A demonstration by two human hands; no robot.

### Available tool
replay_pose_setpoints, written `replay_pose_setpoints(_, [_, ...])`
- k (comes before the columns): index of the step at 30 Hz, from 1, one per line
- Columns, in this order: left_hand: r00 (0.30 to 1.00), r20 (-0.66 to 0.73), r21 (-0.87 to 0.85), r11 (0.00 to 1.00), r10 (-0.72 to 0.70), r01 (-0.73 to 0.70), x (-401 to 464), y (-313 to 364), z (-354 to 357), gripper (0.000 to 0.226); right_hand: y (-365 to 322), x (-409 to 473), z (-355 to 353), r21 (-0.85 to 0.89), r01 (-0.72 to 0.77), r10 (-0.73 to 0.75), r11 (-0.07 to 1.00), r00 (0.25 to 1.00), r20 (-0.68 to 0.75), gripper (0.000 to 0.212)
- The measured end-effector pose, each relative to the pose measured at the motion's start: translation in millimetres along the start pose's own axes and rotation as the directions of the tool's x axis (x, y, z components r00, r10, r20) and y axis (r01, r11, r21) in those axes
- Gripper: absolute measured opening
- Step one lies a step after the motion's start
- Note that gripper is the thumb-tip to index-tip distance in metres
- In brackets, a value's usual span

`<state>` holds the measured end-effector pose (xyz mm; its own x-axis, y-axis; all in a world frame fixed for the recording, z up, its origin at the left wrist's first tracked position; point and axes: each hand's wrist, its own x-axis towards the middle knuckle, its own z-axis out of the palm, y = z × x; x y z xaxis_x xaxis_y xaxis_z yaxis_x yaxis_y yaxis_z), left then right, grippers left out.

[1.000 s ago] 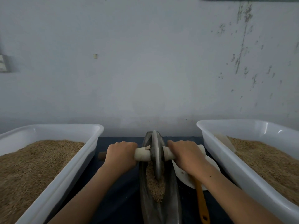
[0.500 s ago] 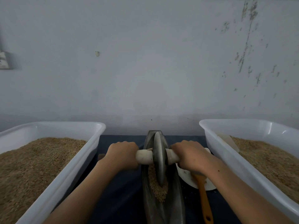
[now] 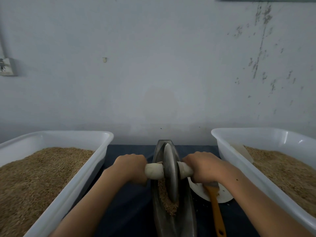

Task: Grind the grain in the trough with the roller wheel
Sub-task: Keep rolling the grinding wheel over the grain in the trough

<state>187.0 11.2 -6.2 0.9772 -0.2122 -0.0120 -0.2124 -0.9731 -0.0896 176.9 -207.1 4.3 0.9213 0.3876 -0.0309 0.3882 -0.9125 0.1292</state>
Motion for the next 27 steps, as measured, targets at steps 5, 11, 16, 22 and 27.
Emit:
replay_pose_setpoints(5, [0.995,-0.095,0.031,0.999,-0.023,0.026,0,3,3,0.038,-1,3,4,-0.032,-0.03,0.028,0.999,0.997,-0.067,0.029])
replay_pose_setpoints(11, [0.936,-0.352,0.024,0.999,-0.03,0.041,4,5,12,0.019,-6,4,16,-0.051,-0.094,0.071,0.994,0.938,-0.338,0.023])
replay_pose_setpoints(16, [0.973,-0.229,0.04,0.999,-0.011,0.02,3,3,7,0.029,-3,3,10,-0.045,-0.063,0.052,0.997,0.972,-0.228,0.024])
replay_pose_setpoints(22, [0.999,0.052,-0.014,1.0,0.003,-0.002,-2,1,-3,0.047,2,0,0,0.043,0.002,-0.004,0.999,0.999,0.046,0.025])
replay_pose_setpoints(27, [0.993,-0.117,0.033,0.999,-0.032,0.036,-1,5,1,0.034,-2,2,4,-0.012,-0.045,0.043,0.999,0.995,-0.091,0.024])
